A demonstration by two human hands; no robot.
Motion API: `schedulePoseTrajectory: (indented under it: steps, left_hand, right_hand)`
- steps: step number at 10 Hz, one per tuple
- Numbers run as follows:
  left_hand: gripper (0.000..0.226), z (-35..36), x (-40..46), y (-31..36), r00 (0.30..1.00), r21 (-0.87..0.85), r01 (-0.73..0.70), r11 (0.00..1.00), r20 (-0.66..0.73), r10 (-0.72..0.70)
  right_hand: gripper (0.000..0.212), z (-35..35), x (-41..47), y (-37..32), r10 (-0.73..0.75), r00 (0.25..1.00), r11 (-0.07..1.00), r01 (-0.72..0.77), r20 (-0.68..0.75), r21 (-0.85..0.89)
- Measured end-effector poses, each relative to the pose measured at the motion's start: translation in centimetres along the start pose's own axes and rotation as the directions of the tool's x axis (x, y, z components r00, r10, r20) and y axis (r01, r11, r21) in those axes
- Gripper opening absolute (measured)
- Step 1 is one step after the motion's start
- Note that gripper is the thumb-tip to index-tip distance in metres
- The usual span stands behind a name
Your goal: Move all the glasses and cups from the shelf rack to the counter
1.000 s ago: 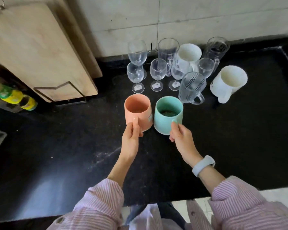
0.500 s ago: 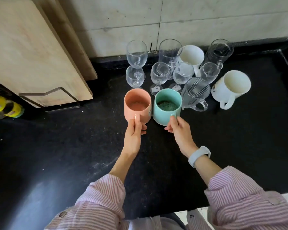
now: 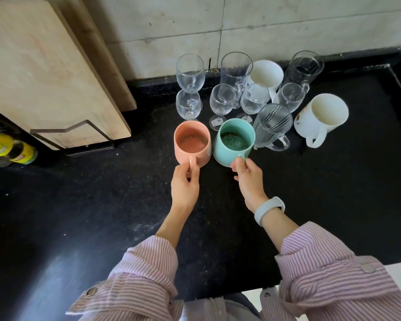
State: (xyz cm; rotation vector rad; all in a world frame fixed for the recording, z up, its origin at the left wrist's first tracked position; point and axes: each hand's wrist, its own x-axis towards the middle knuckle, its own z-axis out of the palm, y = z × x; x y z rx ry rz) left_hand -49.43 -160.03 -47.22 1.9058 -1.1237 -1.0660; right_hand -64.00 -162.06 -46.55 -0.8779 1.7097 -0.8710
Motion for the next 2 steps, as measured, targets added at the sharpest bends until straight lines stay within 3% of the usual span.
schedulePoseTrajectory:
  steps: [1,2]
  left_hand:
    - [0.026,0.1,-0.5,0.1,0.999,0.030,0.012,0.999,-0.044,-0.010]
    - [0.037,-0.1,-2.2,-0.9,0.997,0.267,0.007,0.964,-0.081,0.015]
  right_hand:
    - [0.028,0.2,-0.3,-0.5,0.012,0.998,0.999,-0.015,-0.063,-0.040]
    - [0.027,-0.4,-1.4,-1.1,-0.003,0.994,0.992,-0.011,-0.111,-0.128]
